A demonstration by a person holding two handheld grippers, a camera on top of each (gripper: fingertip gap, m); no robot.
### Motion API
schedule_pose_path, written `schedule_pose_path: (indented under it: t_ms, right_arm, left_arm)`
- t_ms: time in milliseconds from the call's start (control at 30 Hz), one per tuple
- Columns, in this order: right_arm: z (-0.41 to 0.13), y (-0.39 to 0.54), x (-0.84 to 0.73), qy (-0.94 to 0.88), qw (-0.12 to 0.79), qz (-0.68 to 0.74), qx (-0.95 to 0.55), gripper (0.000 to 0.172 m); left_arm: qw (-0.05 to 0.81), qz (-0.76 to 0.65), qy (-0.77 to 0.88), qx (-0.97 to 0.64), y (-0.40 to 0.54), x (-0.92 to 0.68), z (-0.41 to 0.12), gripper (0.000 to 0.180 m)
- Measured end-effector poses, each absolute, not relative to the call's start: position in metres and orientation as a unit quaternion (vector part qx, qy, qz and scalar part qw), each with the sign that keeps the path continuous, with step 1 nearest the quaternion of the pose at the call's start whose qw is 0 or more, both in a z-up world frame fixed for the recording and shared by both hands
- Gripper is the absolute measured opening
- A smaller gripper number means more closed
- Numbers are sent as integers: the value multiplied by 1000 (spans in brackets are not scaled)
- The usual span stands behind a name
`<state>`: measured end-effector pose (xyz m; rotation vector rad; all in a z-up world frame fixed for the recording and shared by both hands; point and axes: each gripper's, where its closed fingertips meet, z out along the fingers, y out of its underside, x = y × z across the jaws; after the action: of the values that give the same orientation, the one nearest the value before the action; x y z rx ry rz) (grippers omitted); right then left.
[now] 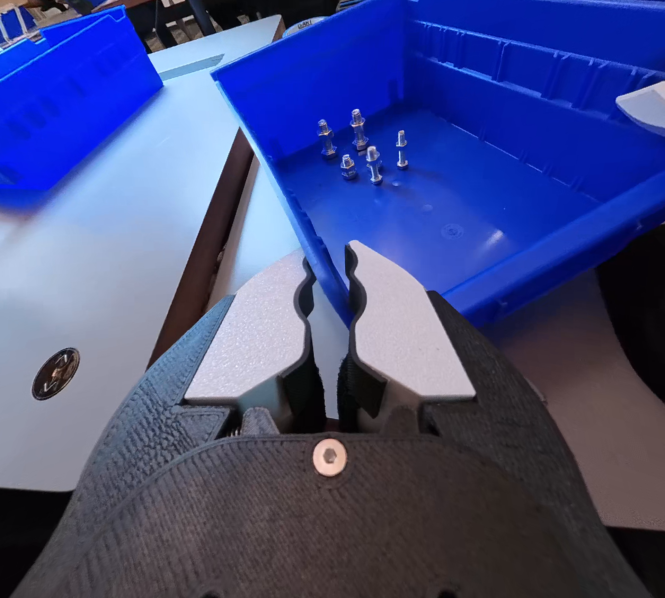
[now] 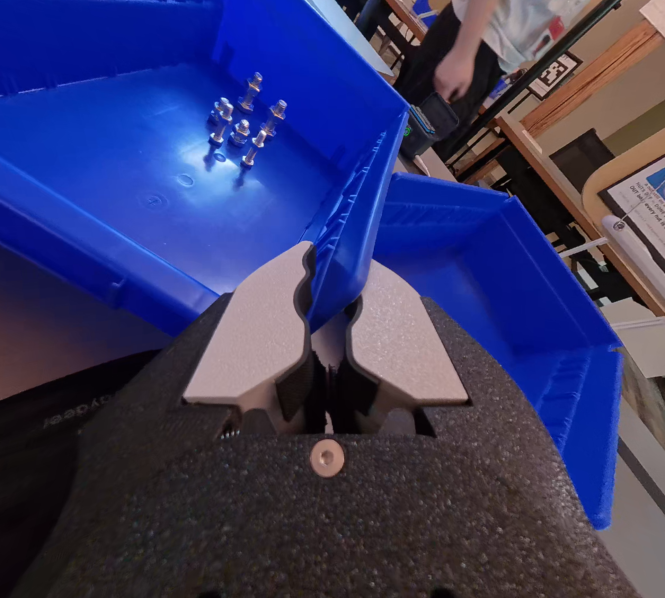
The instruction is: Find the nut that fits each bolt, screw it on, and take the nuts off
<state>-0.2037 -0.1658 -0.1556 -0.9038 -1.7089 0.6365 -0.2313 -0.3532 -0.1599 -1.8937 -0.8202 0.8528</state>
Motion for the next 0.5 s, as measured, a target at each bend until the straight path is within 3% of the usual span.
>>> schedule_pose_path:
  t_ms: [333,400,433,500]
  right_arm:
    - [-170,-160,-209,-730,498,269,-383,21]
    - [-175,-162,-209,-740,482,271,-382,52]
    - [-175,-164,-208,-742,473,280,-384,57]
    - [-168,-171,-204,-745,457,311,-375,82]
  left_arm:
    - [446,338,-337,-757,-349,-235,-172,17]
    - [454,330,-341,-754,-348,-234,-172,18]
    - [459,329,-342,-751,-348,-234,-171,19]
    - [473,329,-340,-743,-348,-234,-167,30]
